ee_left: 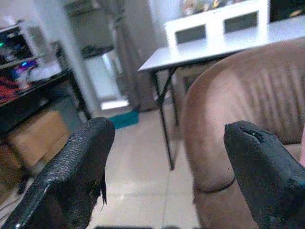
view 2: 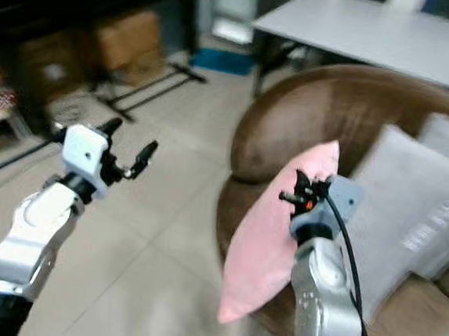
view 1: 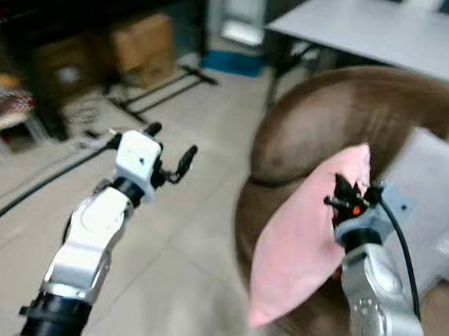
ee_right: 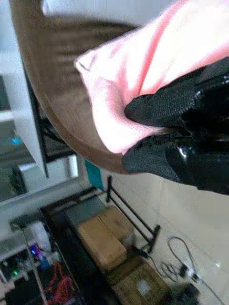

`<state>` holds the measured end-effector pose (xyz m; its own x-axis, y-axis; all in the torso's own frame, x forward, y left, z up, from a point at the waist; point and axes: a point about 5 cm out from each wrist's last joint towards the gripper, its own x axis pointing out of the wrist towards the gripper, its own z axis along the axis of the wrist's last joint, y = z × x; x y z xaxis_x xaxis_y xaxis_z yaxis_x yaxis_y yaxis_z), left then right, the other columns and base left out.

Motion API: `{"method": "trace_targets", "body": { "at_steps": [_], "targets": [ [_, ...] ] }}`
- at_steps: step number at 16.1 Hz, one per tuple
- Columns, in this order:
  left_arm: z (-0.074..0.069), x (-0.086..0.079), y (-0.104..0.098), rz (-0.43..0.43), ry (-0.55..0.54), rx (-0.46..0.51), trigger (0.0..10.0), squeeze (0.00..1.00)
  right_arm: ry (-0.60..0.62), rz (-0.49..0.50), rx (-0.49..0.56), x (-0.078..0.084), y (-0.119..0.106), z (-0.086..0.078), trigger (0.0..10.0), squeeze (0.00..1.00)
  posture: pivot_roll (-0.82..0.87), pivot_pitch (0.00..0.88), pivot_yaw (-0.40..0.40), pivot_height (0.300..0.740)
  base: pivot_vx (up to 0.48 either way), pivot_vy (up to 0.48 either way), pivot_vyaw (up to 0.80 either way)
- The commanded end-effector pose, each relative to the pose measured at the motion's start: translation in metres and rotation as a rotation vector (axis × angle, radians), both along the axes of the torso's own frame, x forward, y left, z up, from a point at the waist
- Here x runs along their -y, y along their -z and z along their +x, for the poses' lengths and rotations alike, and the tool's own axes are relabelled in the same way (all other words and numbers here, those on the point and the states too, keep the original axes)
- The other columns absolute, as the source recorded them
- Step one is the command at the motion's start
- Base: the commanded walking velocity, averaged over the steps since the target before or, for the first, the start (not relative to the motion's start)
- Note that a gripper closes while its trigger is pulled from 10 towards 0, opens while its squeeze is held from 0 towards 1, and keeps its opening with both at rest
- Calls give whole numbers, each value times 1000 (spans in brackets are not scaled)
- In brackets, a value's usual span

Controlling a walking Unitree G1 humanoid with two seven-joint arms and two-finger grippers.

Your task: Move the pillow to the sofa from floor

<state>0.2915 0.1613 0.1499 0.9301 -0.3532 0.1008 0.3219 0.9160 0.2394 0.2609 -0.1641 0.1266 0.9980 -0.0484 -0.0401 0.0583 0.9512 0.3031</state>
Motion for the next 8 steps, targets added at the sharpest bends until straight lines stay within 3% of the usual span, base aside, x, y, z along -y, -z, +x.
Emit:
{"method": "trace_targets", "body": {
  "at_steps": [1,3,5,8],
  "targets": [
    [-1,-4,-3,0,-13,14,10000,0,-44,1,72,-9,-12,3,10000,0,-60,0,42,740,0,0,-781],
    [-1,-5,-3,0,-22,16,10000,0,-27,10,55,-7,-7,5,10000,0,-36,0,20,740,0,341,-594],
    [-2,-7,-2,28,-35,15,10000,0,30,-3,-13,0,6,7,10000,0,-31,0,15,740,0,398,0],
    [-6,-12,7,86,-26,-5,10000,0,25,-23,-18,-1,8,7,10000,0,-26,0,5,740,0,391,0]
  ]
}}
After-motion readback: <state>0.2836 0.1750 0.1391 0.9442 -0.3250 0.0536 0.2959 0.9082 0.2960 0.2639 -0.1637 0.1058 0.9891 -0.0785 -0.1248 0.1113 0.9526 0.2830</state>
